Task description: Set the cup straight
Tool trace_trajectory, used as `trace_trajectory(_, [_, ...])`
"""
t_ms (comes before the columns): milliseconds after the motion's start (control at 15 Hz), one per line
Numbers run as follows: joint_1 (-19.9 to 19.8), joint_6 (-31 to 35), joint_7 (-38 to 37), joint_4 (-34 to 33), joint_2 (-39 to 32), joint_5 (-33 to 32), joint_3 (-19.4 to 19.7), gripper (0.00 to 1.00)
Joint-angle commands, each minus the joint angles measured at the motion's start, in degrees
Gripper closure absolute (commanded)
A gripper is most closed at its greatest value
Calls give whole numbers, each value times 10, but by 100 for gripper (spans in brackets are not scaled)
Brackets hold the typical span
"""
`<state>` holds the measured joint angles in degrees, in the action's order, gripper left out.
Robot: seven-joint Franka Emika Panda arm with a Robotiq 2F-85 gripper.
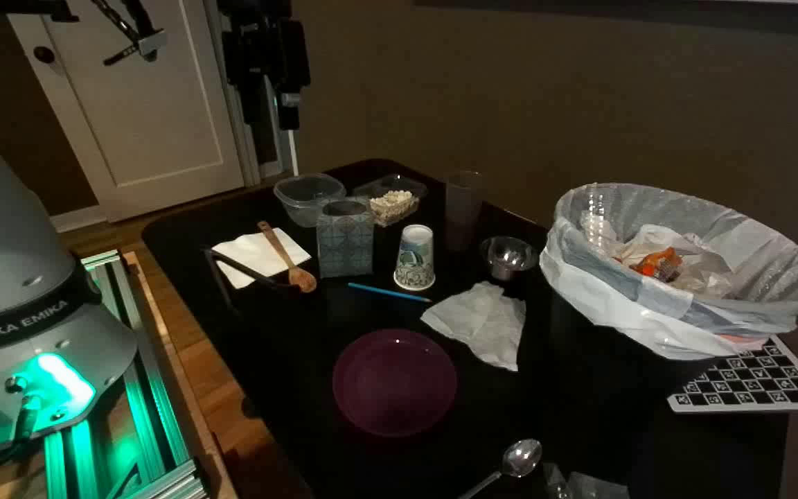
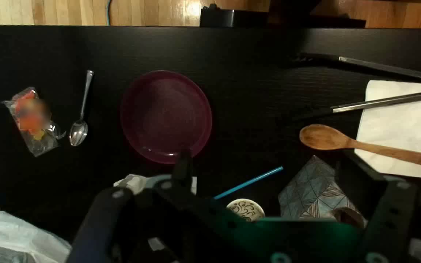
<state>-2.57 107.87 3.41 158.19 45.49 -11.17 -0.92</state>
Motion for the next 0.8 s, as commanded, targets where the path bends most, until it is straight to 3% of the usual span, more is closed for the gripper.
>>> trace_trajectory(0, [6, -2, -4, 0, -1, -3, 5, 0])
trace_trajectory(267, [6, -2, -4, 3, -2, -3, 5, 0])
trace_trajectory(400, [-7, 7, -32, -9, -51, -2, 2, 0])
trace_trajectory(733, [-85, 174, -188, -1, -199, -60, -6, 0])
